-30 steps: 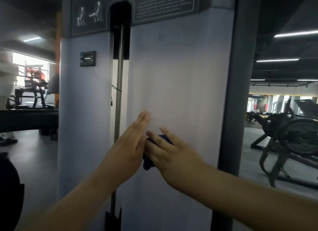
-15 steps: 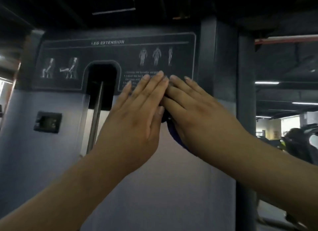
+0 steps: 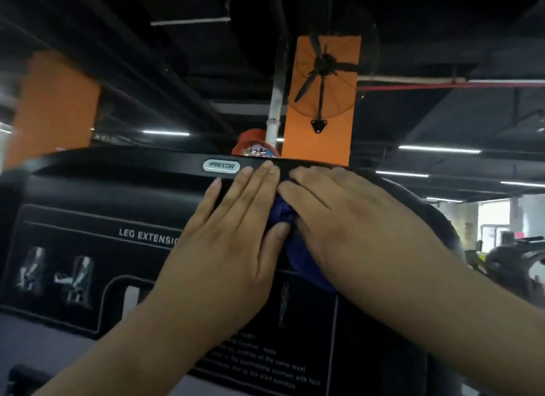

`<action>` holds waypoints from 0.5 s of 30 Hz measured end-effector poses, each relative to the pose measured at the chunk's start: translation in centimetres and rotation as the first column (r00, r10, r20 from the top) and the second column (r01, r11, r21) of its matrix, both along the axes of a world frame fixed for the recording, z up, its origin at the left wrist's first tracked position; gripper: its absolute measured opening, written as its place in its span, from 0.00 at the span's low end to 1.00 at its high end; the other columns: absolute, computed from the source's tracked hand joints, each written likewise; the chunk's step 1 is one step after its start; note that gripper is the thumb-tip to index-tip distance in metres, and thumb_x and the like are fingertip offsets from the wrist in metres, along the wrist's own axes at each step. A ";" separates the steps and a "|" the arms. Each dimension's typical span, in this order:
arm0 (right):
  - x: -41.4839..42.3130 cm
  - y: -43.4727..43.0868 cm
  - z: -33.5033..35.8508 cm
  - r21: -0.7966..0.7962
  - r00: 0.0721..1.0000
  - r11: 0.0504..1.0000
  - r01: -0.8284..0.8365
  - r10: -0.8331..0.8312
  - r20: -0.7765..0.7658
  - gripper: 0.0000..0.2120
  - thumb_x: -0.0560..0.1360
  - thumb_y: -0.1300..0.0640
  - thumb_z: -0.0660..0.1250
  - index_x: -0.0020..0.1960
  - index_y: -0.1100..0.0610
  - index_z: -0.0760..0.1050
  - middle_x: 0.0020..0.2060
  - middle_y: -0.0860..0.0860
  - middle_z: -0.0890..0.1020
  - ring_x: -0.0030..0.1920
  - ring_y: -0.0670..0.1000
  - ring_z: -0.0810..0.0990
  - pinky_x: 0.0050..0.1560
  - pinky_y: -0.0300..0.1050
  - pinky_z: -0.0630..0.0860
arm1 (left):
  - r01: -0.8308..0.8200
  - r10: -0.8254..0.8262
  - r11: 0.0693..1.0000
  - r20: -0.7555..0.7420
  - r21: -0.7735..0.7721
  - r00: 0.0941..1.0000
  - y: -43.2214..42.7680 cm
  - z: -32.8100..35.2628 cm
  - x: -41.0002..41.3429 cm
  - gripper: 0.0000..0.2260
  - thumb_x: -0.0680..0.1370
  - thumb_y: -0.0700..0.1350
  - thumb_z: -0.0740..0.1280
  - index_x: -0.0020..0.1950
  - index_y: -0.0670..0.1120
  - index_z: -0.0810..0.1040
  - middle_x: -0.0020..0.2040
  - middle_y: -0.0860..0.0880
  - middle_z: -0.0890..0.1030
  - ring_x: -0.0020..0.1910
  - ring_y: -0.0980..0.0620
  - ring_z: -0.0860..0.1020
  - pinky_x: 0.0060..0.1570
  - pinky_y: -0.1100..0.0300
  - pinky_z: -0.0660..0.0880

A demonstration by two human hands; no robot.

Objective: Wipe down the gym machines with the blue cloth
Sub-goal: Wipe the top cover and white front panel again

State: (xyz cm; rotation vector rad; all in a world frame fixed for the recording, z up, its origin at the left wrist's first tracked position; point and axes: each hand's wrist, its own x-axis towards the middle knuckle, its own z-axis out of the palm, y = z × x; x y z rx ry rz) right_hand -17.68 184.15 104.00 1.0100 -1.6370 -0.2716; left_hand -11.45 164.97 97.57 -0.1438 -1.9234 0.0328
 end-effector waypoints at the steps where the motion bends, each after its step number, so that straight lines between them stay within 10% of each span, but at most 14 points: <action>1: -0.4 -0.1 0.7 0.015 0.999 1.000 -0.008 0.007 0.041 0.25 0.83 0.54 0.60 0.78 0.58 0.61 0.74 0.61 0.76 0.71 0.63 0.78 0.74 0.65 0.73 | -0.015 0.015 1.000 0.035 -0.003 0.999 0.0 0.6 0.2 0.30 0.89 0.61 0.43 0.90 0.52 0.46 0.90 0.56 0.51 0.87 0.62 0.43 0.88 0.48 0.50; 7: -0.6 0.1 4.4 0.078 0.947 0.997 -0.029 0.002 0.321 0.22 0.80 0.53 0.57 0.73 0.57 0.69 0.62 0.56 0.79 0.52 0.58 0.82 0.53 0.59 0.82 | -0.058 0.049 0.998 0.286 0.024 0.957 1.0 4.3 1.0 0.33 0.87 0.66 0.41 0.90 0.53 0.44 0.89 0.59 0.48 0.86 0.64 0.41 0.87 0.54 0.45; 15: -3.1 1.8 10.7 -0.066 0.812 0.989 -0.131 0.145 0.565 0.17 0.81 0.58 0.60 0.65 0.51 0.83 0.64 0.50 0.84 0.58 0.55 0.85 0.54 0.53 0.84 | -0.120 0.116 0.993 0.468 -0.020 0.876 1.6 7.8 0.0 0.32 0.88 0.67 0.40 0.89 0.55 0.57 0.88 0.57 0.61 0.88 0.56 0.55 0.86 0.48 0.54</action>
